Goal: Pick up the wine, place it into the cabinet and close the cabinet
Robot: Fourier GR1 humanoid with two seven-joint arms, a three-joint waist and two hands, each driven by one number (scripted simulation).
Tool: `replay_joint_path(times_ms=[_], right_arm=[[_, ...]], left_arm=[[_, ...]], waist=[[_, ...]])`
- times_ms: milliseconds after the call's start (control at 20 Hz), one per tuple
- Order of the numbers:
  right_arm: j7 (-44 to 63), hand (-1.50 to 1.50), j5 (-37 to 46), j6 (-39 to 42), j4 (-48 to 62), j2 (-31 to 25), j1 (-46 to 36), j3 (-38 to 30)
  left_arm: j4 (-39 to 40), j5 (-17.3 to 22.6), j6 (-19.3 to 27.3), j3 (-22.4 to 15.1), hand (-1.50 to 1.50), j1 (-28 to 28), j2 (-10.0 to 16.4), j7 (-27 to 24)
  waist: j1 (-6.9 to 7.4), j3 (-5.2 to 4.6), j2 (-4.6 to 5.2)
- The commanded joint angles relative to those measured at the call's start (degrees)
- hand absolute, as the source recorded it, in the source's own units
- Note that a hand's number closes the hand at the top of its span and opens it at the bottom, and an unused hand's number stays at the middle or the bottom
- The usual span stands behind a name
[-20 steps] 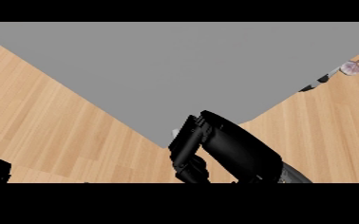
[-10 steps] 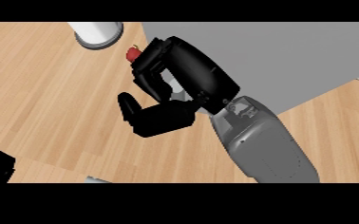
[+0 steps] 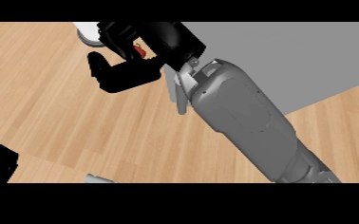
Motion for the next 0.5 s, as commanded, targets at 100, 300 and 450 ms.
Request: replay_joint_path(times_ms=[100,300,450], right_arm=[[-3.19,1.50,-3.68,-4.02,12.19,-0.72,-4.94,-8.77],[-3.45,1.50,-6.39,-4.98,16.74,-3.97,-4.93,-8.36],[-3.75,1.50,-7.56,-6.04,18.82,-4.83,-4.46,-7.04]], left_arm=[[0.76,-0.55,0.65,0.45,1.50,-0.80,-0.56,-0.38],[1.07,-0.02,0.62,0.48,1.50,-0.24,-0.78,-0.15],[1.79,0.08,0.48,0.69,1.50,-0.02,-0.93,-0.34]], waist=[[-1.42,0.92,1.25],[-2.63,0.96,1.28],[-3.00,0.86,1.60]])
